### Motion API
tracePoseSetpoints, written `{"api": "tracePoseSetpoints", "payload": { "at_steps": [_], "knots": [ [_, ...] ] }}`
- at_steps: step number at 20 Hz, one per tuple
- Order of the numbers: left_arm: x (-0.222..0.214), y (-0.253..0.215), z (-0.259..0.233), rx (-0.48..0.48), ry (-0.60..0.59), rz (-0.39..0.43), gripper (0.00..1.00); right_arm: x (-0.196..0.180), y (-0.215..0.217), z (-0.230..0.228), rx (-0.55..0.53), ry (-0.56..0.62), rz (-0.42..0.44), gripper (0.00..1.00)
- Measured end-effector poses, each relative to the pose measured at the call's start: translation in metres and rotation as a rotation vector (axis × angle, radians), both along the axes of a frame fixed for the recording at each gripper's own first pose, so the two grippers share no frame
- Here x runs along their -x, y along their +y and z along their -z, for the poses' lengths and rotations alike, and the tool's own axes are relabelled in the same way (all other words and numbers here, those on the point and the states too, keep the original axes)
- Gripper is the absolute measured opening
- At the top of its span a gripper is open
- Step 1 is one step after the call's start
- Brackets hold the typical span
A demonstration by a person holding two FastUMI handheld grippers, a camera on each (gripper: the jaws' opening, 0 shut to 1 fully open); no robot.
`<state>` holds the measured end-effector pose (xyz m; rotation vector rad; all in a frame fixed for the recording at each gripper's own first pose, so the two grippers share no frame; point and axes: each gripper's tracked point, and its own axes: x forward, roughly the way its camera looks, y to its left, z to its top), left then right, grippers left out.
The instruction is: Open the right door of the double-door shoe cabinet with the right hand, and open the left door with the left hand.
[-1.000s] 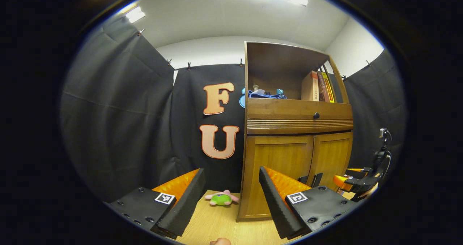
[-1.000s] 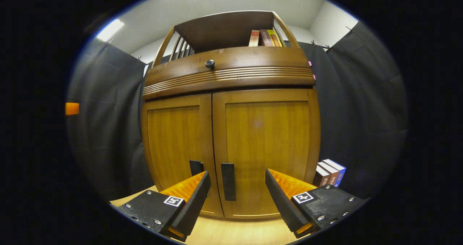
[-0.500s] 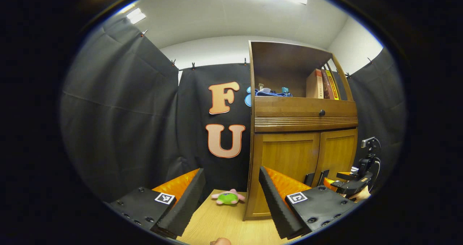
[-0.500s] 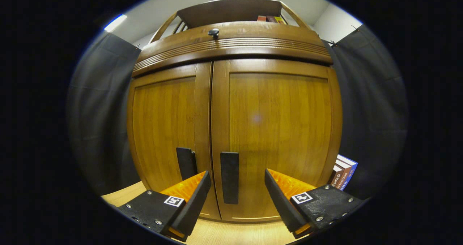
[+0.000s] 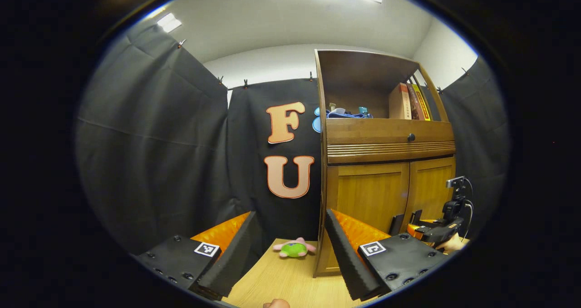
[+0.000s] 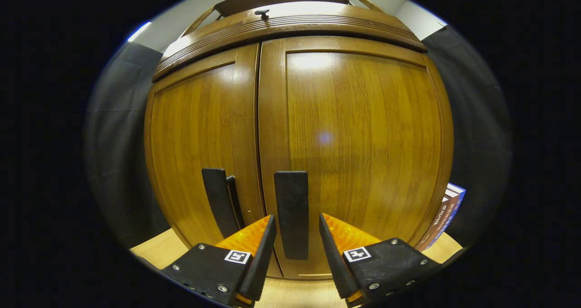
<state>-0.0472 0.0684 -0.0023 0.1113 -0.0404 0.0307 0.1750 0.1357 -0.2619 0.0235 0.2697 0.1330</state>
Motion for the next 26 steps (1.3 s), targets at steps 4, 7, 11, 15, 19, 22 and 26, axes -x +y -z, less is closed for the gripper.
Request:
{"api": "tracePoseSetpoints", "payload": {
  "at_steps": [4, 7, 11, 15, 19, 22, 26],
  "knots": [
    [-0.002, -0.001, 0.003, 0.000, 0.004, 0.004, 0.95, -0.002, 0.003, 0.003, -0.008, -0.001, -0.010, 0.48],
    [-0.002, 0.001, 0.002, -0.001, 0.001, -0.002, 0.96, 0.000, 0.003, 0.003, -0.013, 0.005, -0.012, 0.37],
    [-0.001, 0.001, 0.004, 0.001, 0.002, -0.005, 0.95, 0.005, 0.003, 0.003, -0.011, -0.001, -0.024, 0.33],
    [0.004, 0.005, 0.006, -0.001, 0.006, -0.006, 0.96, 0.021, -0.001, -0.001, -0.013, -0.018, -0.042, 0.31],
    [0.011, 0.011, 0.001, 0.008, -0.013, -0.011, 0.96, 0.044, -0.006, -0.005, 0.003, -0.015, -0.060, 0.20],
    [0.015, 0.010, 0.004, 0.018, -0.013, -0.002, 0.96, 0.065, -0.014, -0.009, 0.016, -0.020, -0.079, 0.29],
    [0.016, 0.008, 0.010, 0.027, 0.002, 0.013, 0.98, 0.094, -0.031, -0.014, 0.014, -0.021, -0.089, 0.29]
  ]
}}
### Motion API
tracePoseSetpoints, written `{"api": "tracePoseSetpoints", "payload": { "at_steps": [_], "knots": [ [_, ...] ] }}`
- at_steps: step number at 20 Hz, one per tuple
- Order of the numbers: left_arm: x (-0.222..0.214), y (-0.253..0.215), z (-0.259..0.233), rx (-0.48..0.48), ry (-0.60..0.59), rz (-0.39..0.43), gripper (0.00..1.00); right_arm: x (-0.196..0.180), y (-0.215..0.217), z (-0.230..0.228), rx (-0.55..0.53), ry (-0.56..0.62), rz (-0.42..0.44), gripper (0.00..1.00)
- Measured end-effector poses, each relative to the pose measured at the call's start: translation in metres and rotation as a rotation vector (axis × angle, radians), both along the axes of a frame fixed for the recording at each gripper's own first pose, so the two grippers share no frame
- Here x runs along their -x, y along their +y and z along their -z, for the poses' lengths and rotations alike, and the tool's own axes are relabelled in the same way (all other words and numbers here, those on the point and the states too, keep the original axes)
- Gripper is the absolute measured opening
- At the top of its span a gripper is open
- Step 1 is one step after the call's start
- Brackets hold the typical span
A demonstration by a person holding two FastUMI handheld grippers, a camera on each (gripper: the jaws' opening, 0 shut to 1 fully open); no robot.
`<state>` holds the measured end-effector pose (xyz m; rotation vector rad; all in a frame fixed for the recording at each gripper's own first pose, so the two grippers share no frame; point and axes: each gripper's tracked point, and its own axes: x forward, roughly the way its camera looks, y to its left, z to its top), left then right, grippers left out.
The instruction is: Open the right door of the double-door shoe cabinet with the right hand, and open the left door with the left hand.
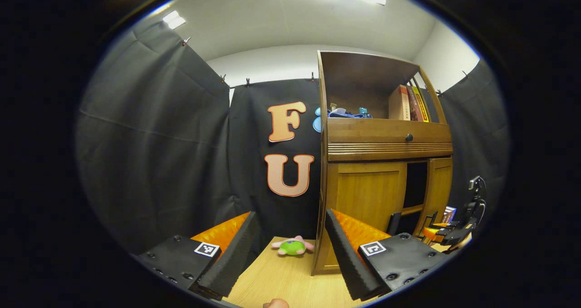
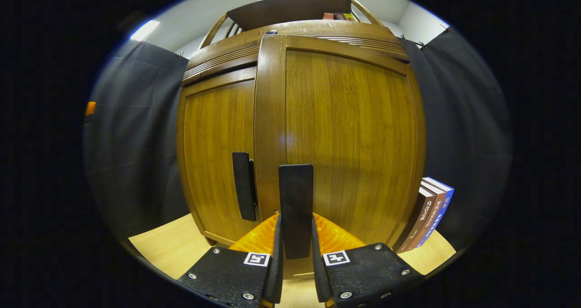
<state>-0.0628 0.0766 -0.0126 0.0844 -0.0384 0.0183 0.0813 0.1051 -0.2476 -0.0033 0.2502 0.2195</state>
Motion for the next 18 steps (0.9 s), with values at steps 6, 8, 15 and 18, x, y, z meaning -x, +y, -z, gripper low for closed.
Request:
{"api": "tracePoseSetpoints", "payload": {
  "at_steps": [6, 8, 15, 18],
  "knots": [
    [0.002, -0.008, 0.005, 0.020, 0.010, 0.020, 0.96, 0.042, -0.032, -0.010, 0.041, -0.011, 0.010, 0.29],
    [0.002, -0.012, 0.004, 0.013, 0.005, 0.025, 0.96, 0.052, -0.045, -0.012, 0.034, -0.010, 0.016, 0.28],
    [0.006, -0.036, 0.008, 0.012, 0.015, 0.069, 0.98, 0.082, -0.080, -0.017, 0.020, -0.007, 0.063, 0.29],
    [0.007, -0.042, 0.007, 0.014, 0.012, 0.076, 0.98, 0.091, -0.090, -0.019, 0.021, -0.007, 0.085, 0.17]
  ]
}}
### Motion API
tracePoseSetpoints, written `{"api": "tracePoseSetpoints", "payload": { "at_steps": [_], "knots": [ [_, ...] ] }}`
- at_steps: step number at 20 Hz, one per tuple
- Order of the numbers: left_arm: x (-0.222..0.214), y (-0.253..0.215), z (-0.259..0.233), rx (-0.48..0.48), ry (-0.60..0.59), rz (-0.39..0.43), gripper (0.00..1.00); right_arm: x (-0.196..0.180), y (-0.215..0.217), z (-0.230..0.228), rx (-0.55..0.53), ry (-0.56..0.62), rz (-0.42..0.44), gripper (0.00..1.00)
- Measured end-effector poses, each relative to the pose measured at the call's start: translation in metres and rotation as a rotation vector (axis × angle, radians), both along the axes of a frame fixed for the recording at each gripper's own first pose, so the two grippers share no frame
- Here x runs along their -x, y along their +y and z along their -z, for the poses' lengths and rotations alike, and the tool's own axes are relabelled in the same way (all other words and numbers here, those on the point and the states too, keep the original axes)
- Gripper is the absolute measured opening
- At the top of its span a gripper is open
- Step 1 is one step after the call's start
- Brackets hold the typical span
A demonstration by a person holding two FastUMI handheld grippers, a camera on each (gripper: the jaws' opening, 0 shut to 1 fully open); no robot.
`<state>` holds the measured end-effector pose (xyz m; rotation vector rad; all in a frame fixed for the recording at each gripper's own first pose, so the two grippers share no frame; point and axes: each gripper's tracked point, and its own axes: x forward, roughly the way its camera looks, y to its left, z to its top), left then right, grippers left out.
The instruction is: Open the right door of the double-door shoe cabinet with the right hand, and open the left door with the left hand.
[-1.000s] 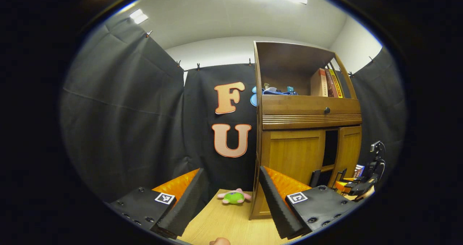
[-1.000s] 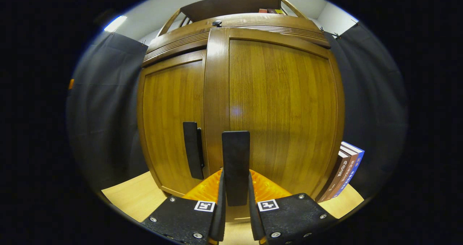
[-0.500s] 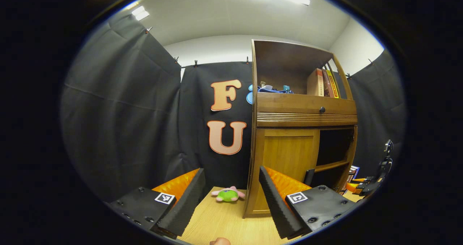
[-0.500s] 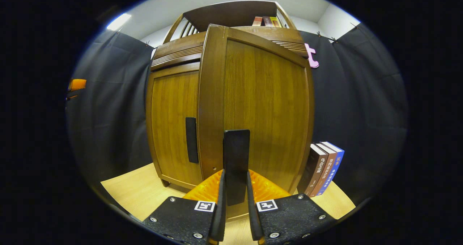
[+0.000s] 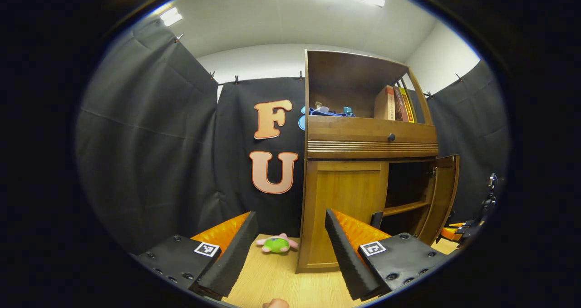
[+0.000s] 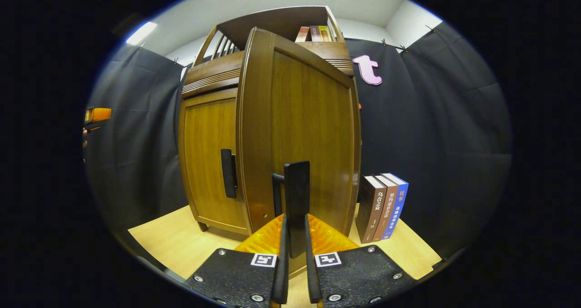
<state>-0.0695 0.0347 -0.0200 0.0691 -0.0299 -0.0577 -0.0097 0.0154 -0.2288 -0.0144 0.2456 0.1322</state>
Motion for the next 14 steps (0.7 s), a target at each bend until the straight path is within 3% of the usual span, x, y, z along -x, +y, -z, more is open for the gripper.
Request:
{"api": "tracePoseSetpoints", "payload": {
  "at_steps": [1, 2, 3, 4, 5, 11, 12, 13, 14],
  "knots": [
    [0.000, -0.003, 0.000, 0.002, 0.000, 0.004, 0.96, 0.003, -0.002, -0.001, 0.004, 0.001, 0.004, 0.16],
    [0.000, -0.007, 0.001, 0.004, 0.001, 0.010, 0.98, 0.005, -0.006, -0.002, 0.010, -0.002, 0.009, 0.23],
    [0.001, -0.010, 0.002, 0.003, 0.002, 0.019, 0.96, 0.008, -0.009, -0.003, 0.015, -0.004, 0.016, 0.14],
    [0.001, -0.013, 0.003, 0.000, 0.004, 0.025, 0.96, 0.009, -0.013, -0.004, 0.018, -0.010, 0.024, 0.22],
    [0.001, -0.016, 0.004, -0.006, 0.005, 0.027, 0.98, 0.012, -0.018, -0.005, 0.020, -0.012, 0.030, 0.12],
    [0.001, -0.037, 0.009, -0.003, 0.007, 0.051, 0.98, 0.022, -0.048, -0.009, 0.027, -0.015, 0.071, 0.08],
    [0.000, -0.042, 0.011, -0.005, 0.011, 0.056, 0.98, 0.023, -0.054, -0.010, 0.028, -0.016, 0.081, 0.18],
    [0.000, -0.046, 0.013, -0.009, 0.015, 0.060, 0.98, 0.025, -0.060, -0.009, 0.029, -0.018, 0.092, 0.07],
    [-0.001, -0.051, 0.015, -0.014, 0.020, 0.064, 0.98, 0.026, -0.068, -0.010, 0.033, -0.021, 0.103, 0.16]
  ]
}}
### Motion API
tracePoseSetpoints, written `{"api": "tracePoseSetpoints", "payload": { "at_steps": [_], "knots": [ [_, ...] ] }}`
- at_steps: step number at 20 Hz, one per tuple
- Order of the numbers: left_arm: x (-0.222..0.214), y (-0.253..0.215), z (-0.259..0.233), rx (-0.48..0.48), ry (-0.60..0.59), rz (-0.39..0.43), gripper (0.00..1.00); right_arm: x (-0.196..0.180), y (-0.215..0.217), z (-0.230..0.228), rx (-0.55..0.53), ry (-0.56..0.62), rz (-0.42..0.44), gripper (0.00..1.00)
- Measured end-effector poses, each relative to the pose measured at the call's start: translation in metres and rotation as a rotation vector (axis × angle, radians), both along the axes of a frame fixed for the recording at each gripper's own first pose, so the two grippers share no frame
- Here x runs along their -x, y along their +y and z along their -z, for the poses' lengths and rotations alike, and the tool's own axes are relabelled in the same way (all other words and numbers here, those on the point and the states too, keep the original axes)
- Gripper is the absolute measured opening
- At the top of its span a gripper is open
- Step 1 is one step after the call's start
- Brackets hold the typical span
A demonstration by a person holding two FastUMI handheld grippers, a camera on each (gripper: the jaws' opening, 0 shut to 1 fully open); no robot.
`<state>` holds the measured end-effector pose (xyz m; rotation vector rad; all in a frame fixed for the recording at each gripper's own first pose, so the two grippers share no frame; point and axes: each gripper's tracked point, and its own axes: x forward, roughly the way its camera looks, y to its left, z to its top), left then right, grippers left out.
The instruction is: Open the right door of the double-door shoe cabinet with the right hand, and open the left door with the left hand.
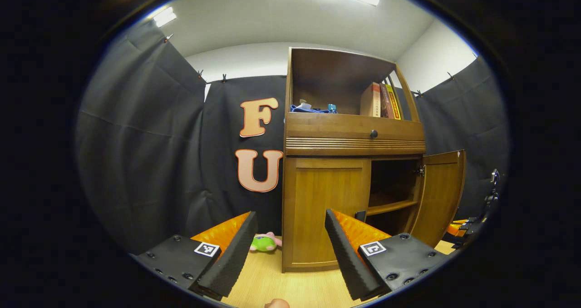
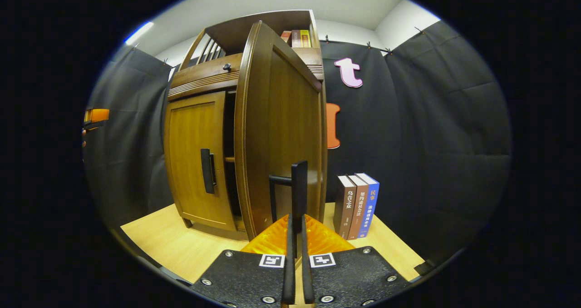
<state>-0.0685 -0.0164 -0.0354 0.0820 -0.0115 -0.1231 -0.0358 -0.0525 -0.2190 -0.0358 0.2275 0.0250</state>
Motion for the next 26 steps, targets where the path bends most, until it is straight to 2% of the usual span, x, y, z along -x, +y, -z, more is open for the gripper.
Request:
{"api": "tracePoseSetpoints", "payload": {
  "at_steps": [2, 5, 16, 18, 21, 23, 24, 25, 26],
  "knots": [
    [-0.001, -0.010, 0.004, -0.007, 0.009, 0.011, 0.98, 0.003, -0.016, -0.002, 0.009, -0.005, 0.029, 0.04],
    [-0.002, -0.023, 0.005, 0.003, 0.008, 0.027, 0.96, 0.002, -0.037, -0.004, 0.007, -0.003, 0.055, 0.01],
    [-0.023, -0.066, 0.031, 0.008, 0.040, 0.039, 0.97, 0.000, -0.085, -0.007, 0.024, -0.010, 0.069, 0.01],
    [-0.032, -0.076, 0.038, 0.021, 0.047, 0.045, 0.99, 0.000, -0.090, -0.007, -0.002, -0.012, 0.060, 0.01],
    [-0.047, -0.086, 0.046, 0.024, 0.039, 0.035, 0.95, 0.000, -0.097, -0.007, -0.027, -0.029, 0.052, 0.02],
    [-0.059, -0.093, 0.052, 0.019, 0.036, 0.023, 0.95, 0.002, -0.105, -0.006, -0.034, -0.031, 0.058, 0.03],
    [-0.065, -0.097, 0.056, 0.020, 0.036, 0.022, 0.95, 0.004, -0.113, -0.004, -0.029, -0.028, 0.071, 0.14],
    [-0.070, -0.103, 0.059, 0.022, 0.036, 0.025, 0.95, 0.007, -0.121, -0.003, -0.021, -0.025, 0.083, 0.04],
    [-0.076, -0.109, 0.064, 0.024, 0.038, 0.029, 0.95, 0.012, -0.126, -0.002, -0.029, -0.023, 0.083, 0.04]
  ]
}}
